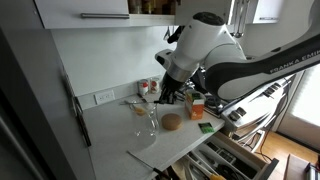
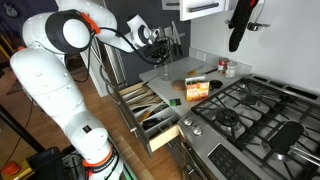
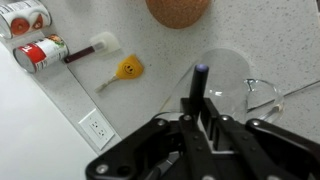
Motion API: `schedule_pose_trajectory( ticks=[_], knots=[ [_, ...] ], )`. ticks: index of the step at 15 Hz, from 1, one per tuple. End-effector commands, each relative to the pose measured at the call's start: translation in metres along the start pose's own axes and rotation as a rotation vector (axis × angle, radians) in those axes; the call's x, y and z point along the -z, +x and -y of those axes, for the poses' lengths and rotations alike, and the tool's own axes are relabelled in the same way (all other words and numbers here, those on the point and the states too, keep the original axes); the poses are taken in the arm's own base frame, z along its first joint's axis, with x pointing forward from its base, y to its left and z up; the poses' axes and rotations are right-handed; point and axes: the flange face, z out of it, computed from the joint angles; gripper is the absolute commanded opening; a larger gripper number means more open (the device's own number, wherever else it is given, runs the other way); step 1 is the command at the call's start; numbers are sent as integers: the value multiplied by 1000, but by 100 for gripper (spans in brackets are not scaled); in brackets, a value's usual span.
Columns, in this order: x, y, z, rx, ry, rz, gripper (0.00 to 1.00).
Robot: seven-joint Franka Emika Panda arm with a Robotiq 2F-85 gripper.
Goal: Pick up the two black utensils on the left and put them on the glass jar
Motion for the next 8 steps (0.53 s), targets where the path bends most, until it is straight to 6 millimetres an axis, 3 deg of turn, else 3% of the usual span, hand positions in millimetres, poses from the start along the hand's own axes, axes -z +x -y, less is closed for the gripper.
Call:
schedule_pose_trajectory(
  ticks=[1, 4, 5, 6, 8],
  knots=[
    [-8, 2, -2, -2, 12, 2, 4],
    [-9, 4, -3, -1, 13, 0, 4],
    [-8, 4, -3, 0, 9, 5, 40],
    [-8, 5, -4, -1, 5, 8, 42],
    [-4, 5, -4, -1, -1, 7, 56]
  ],
)
